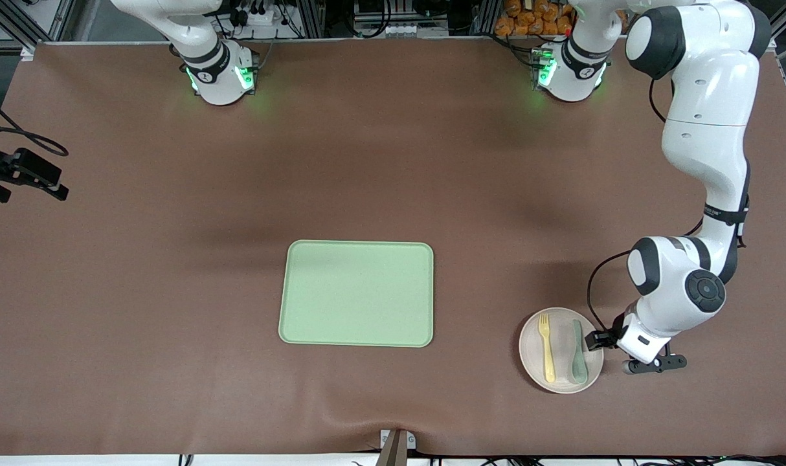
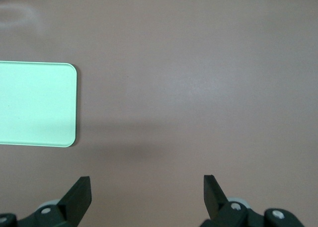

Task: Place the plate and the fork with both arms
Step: 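Lower the left gripper and grasp the white plate's rim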

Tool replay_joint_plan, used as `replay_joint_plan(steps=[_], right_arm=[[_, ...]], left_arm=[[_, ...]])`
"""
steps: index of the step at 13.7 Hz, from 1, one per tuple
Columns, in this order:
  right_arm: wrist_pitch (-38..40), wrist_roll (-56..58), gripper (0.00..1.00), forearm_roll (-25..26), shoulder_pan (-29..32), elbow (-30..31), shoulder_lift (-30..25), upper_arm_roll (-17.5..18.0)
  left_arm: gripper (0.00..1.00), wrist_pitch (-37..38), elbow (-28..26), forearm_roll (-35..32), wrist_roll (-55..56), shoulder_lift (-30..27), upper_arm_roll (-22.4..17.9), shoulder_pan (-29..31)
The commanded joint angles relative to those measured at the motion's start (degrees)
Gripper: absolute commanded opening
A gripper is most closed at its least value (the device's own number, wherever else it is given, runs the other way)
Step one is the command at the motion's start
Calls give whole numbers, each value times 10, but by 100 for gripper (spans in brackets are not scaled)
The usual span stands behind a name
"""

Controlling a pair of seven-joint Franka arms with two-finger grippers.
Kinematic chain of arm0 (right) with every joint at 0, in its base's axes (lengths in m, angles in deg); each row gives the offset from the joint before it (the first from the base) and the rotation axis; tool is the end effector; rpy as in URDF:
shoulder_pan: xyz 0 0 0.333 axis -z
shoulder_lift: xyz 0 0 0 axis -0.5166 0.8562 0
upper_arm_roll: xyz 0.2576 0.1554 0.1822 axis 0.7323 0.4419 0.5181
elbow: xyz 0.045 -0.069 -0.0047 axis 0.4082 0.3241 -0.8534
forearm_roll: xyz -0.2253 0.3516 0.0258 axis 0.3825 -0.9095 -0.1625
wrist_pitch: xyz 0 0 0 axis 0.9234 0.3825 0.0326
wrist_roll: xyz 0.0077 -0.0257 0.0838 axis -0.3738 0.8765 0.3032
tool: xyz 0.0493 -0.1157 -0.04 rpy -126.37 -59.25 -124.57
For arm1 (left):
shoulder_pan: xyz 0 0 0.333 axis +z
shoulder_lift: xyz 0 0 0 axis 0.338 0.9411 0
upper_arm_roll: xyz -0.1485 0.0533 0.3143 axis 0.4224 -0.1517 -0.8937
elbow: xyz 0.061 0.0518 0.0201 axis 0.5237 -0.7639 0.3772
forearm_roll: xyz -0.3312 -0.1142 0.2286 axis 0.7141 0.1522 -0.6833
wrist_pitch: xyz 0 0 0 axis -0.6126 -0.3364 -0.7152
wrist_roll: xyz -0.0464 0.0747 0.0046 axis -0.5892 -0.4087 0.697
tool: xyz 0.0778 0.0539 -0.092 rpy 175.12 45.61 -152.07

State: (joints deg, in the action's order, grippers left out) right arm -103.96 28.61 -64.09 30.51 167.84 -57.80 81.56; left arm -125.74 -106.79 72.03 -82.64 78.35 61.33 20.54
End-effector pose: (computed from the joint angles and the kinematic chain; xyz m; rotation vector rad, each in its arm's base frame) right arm 0.5977 -0.0367 0.6368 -3.1062 -0.0223 -0.1383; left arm 0.8009 -0.0347 0.1664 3.0352 0.1698 0.2824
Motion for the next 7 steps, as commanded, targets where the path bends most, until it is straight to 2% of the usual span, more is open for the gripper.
replay_joint_plan(steps=[1, 2, 3, 7], right_arm=[[5, 6, 100, -6, 16, -4, 2, 10], [5, 6, 100, -6, 16, -4, 2, 10], [5, 6, 100, -6, 17, -4, 2, 10], [5, 6, 100, -6, 17, -4, 2, 10]], left_arm=[[58, -8, 10, 4, 0, 8, -2, -4], [36, -8, 10, 5, 4, 8, -3, -10], [0, -8, 10, 5, 3, 8, -3, -10], [0, -8, 10, 5, -5, 7, -2, -6]])
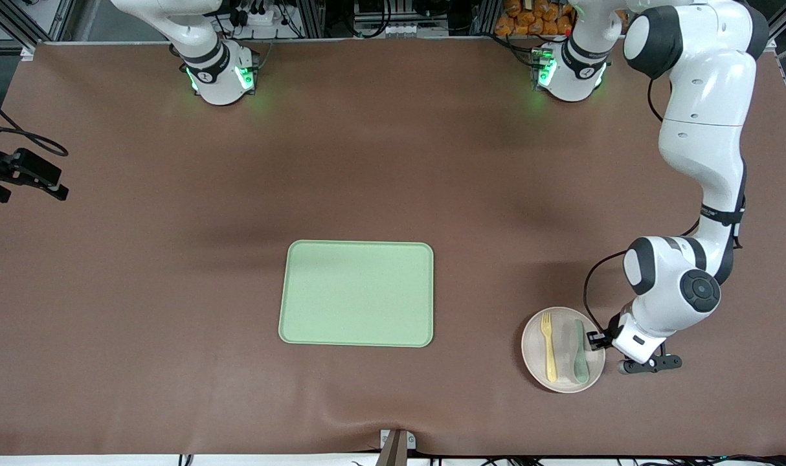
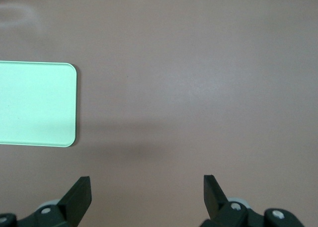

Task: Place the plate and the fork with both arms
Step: 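Lift the plate with the left gripper and carry it toward the tray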

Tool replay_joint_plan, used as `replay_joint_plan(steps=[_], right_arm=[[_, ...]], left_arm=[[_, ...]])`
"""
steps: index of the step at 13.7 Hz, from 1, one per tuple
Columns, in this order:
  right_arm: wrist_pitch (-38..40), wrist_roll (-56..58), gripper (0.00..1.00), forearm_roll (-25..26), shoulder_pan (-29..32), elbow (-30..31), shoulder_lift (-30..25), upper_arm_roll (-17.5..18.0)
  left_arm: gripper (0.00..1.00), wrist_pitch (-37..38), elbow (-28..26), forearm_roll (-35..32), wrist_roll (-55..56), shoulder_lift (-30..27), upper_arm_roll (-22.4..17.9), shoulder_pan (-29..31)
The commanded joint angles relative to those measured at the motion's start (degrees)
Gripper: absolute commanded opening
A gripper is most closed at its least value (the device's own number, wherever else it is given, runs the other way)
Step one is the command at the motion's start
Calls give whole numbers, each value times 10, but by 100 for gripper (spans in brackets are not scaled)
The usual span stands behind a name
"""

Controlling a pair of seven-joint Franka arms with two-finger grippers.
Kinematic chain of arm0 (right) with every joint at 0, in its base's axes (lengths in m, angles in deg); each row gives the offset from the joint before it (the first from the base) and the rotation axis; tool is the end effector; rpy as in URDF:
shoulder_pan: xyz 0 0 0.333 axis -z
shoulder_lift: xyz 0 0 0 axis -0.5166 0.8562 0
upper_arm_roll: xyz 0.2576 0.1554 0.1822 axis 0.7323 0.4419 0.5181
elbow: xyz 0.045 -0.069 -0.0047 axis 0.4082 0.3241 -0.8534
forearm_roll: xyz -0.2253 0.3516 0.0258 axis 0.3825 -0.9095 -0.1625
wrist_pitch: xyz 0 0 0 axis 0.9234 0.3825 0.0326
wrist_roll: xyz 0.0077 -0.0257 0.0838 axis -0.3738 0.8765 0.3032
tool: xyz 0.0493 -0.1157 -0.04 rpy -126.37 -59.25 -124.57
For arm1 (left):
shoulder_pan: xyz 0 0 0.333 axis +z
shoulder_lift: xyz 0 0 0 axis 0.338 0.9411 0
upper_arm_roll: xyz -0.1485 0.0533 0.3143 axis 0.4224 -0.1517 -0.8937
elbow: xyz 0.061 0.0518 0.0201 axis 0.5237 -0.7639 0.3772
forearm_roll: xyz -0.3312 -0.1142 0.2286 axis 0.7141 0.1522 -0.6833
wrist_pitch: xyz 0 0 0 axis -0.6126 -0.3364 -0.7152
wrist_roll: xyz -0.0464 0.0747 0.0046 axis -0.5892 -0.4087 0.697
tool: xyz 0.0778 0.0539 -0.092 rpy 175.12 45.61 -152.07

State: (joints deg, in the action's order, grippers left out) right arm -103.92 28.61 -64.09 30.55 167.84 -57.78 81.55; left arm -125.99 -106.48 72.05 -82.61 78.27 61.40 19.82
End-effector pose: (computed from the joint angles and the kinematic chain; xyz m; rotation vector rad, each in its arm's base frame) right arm 0.5977 -0.0372 0.6365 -3.1063 -0.0210 -0.1367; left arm 0.8029 -0.0454 0.1706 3.0314 0.1510 0.2980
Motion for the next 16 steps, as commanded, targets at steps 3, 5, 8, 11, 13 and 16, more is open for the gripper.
replay_joint_plan(steps=[3, 5, 8, 11, 13, 16], right_arm=[[4, 6, 100, -6, 16, -4, 2, 10], [5, 6, 100, -6, 16, -4, 2, 10], [4, 6, 100, -6, 16, -4, 2, 10], [4, 6, 100, -6, 16, -4, 2, 10], [4, 6, 100, -6, 16, -4, 2, 10], [4, 6, 100, -6, 16, -4, 2, 10]], left_arm=[[0, -5, 7, 6, -6, -5, -3, 3], [0, 4, 4, 11, -6, -24, 11, 16], [0, 13, -21, 21, -3, -64, 47, 56], [0, 41, -49, 21, -2, -111, 80, 92], [0, 52, -90, 21, -1, -158, 81, 94], [0, 82, -147, 42, 1, -238, 83, 94]])
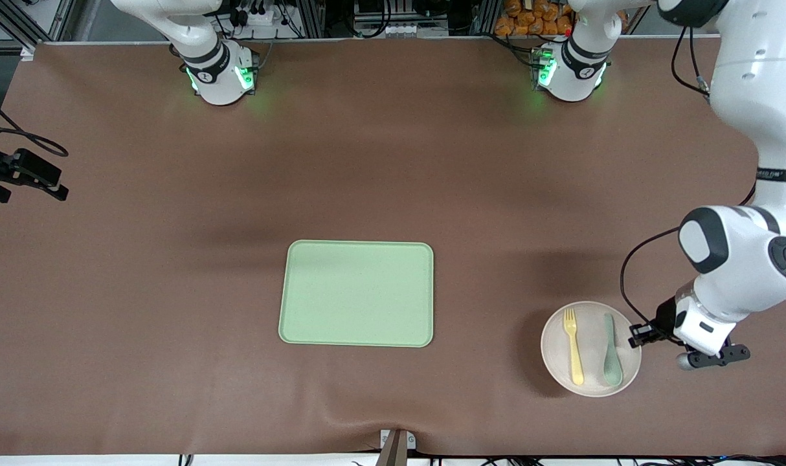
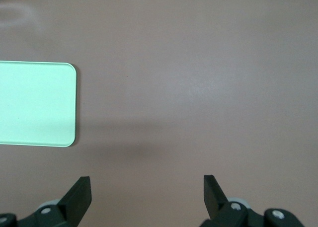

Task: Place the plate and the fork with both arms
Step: 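Lift the plate with the left gripper and carry it toward the tray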

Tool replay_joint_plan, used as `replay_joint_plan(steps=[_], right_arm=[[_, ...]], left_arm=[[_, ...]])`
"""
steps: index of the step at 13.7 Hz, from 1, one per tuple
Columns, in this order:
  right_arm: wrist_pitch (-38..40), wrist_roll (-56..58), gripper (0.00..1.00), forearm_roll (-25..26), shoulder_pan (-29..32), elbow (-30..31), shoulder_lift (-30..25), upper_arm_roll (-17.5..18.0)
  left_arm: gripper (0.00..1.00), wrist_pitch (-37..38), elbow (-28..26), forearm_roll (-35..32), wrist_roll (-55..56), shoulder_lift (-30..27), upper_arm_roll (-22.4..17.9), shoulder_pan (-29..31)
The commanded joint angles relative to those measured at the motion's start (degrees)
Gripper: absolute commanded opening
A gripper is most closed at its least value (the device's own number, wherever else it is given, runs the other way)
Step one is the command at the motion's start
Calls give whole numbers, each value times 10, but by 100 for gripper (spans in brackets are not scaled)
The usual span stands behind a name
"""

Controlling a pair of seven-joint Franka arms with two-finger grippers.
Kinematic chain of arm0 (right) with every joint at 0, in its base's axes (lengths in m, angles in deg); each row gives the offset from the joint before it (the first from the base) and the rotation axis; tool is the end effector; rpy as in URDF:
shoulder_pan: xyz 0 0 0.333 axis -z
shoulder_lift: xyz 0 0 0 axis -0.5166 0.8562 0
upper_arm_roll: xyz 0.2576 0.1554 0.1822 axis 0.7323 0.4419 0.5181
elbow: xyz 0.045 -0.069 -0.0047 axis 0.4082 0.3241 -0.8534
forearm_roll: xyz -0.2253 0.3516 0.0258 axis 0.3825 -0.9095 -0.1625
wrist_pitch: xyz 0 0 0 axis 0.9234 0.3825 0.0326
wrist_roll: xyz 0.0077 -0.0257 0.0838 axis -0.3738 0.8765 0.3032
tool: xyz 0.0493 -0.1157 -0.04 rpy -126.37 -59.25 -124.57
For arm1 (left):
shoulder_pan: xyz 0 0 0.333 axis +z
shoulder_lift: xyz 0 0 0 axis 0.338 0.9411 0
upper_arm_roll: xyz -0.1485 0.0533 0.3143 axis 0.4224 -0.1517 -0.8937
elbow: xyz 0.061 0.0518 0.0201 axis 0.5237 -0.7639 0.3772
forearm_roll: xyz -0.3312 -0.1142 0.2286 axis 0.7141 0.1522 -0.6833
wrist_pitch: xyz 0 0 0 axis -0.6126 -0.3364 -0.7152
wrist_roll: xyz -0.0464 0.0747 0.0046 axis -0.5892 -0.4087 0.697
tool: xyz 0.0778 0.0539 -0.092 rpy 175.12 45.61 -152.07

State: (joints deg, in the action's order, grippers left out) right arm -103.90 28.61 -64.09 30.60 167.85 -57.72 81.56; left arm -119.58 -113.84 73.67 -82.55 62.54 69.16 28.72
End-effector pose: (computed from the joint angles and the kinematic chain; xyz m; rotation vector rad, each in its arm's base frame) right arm 0.5980 -0.0376 0.6358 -3.1064 -0.0199 -0.1343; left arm 0.7799 -0.0138 0.3197 2.9330 0.2294 0.3445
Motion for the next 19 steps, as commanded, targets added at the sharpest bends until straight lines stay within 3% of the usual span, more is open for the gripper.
replay_joint_plan(steps=[1, 5, 12, 19], right_arm=[[4, 6, 100, -6, 16, -4, 2, 10], [4, 6, 100, -6, 16, -4, 2, 10], [4, 6, 100, -6, 16, -4, 2, 10], [3, 6, 100, -6, 16, -2, 3, 10]], left_arm=[[0, 40, -75, 55, 1, -98, 10, 4], [0, 118, -74, 91, 38, -139, 44, 4], [0, 120, -50, 93, 156, -127, 110, -18], [0, 95, -21, 84, 256, -81, 105, -104]])
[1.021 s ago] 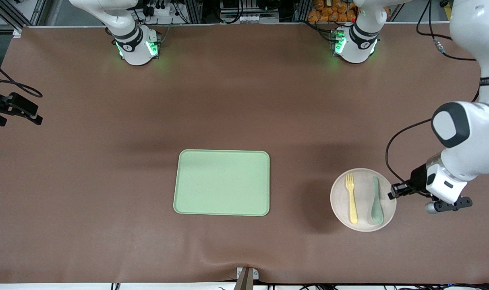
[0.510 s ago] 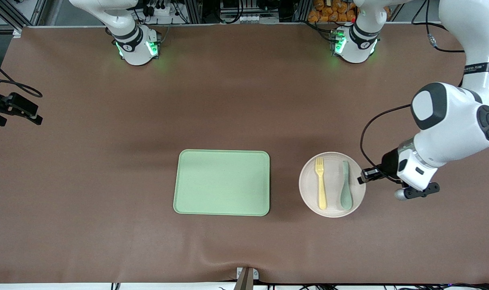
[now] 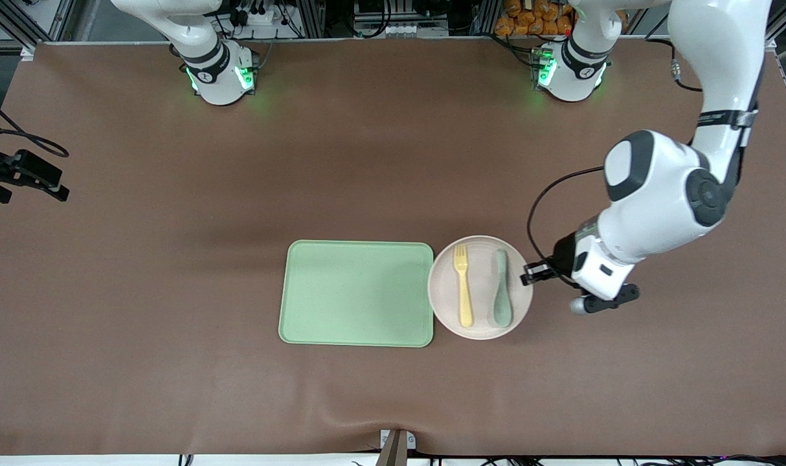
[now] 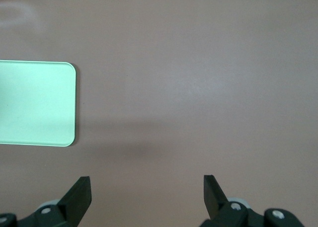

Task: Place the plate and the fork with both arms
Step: 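Lower the held plate onto the green tray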

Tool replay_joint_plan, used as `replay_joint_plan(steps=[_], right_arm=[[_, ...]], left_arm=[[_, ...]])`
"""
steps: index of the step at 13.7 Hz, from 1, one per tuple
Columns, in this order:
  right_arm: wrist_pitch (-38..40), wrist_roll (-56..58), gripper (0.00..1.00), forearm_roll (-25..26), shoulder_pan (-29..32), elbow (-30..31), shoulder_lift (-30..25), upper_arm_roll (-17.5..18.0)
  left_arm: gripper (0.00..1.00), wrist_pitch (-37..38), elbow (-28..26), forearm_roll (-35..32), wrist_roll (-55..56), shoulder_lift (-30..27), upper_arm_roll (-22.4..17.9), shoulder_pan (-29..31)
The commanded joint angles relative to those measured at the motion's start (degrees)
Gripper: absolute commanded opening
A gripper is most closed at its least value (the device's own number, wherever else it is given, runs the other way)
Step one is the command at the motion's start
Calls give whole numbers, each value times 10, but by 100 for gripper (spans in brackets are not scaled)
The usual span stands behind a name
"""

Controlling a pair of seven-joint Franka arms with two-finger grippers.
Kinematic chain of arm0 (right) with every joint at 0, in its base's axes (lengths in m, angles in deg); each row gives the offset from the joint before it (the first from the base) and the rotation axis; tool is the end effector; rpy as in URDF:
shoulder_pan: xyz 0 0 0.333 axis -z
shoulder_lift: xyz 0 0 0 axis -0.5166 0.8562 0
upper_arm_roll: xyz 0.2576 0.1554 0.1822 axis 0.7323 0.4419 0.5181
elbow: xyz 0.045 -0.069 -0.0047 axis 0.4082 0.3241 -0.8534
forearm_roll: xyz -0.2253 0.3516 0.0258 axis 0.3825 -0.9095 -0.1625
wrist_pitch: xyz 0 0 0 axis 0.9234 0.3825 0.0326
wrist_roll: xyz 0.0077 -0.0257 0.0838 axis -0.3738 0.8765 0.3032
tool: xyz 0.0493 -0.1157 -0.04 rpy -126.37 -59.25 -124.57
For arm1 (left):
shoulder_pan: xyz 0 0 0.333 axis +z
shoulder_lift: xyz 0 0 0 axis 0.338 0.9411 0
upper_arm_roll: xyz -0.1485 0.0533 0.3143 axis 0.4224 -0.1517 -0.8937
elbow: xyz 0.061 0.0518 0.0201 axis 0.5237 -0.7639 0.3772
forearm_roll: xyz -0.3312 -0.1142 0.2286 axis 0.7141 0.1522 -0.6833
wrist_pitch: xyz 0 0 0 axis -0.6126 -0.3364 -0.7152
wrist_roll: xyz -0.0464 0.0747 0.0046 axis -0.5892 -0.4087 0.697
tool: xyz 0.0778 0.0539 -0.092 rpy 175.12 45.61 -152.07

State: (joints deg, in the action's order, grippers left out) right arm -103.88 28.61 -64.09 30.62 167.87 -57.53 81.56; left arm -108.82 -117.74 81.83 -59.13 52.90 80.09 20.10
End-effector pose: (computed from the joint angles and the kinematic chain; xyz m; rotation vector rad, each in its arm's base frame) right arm 0.5989 -0.0378 0.6336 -3.1066 -0.0193 -0.1280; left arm 0.6923 -0.2555 0.4089 2.7297 0.3963 0.0104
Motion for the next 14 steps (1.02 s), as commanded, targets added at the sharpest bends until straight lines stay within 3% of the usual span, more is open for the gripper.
replay_joint_plan(steps=[1, 9, 14], right_arm=[[3, 6, 100, -6, 15, -2, 2, 10], [2, 7, 100, -7, 16, -2, 9, 10], [2, 7, 100, -7, 16, -2, 9, 10]], left_arm=[[0, -25, 19, 3, 35, 22, -5, -31], [0, -174, 21, -89, 138, 101, -8, -120], [0, -192, 66, -122, 133, 161, -44, -187]])
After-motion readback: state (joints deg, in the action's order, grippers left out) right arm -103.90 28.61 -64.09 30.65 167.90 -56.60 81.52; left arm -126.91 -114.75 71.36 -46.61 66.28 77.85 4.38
